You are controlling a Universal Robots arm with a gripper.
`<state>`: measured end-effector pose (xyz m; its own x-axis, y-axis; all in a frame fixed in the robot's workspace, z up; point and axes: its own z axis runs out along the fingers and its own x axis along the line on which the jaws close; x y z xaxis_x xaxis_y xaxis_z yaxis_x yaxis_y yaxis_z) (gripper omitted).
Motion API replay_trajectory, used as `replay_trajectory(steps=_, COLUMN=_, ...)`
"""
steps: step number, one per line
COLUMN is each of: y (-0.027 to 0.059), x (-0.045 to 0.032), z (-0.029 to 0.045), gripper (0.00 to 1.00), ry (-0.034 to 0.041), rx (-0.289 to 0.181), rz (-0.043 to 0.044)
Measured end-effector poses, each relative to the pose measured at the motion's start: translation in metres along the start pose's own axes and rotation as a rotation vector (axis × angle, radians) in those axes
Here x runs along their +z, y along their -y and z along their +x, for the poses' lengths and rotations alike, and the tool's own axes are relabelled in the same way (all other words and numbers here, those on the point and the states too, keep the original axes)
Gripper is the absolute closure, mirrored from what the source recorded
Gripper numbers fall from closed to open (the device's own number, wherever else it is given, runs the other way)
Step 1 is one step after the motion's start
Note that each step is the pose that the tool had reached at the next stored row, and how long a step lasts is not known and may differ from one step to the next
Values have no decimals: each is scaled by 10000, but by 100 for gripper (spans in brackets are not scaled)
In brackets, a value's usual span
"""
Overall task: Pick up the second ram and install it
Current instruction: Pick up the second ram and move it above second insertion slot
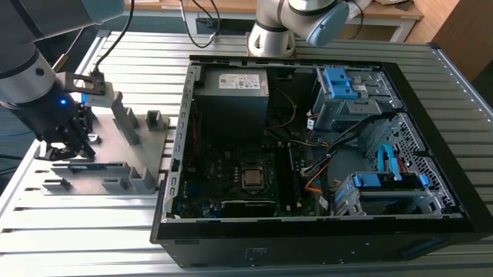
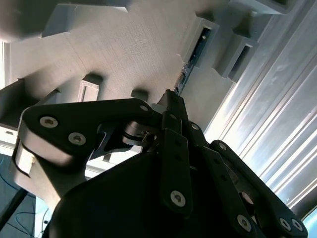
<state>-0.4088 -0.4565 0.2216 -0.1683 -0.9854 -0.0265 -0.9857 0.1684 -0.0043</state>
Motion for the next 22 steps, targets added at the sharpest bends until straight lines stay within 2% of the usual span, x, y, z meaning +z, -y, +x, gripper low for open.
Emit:
replay_trajectory(steps=14, y=0, x=0, z=0, gripper=90, ry=5, rx=-1298, rz=-34)
replay_trajectory(steps=22, y=0, x=0, z=0, gripper=89, ry=6, rx=-1350, rz=-36)
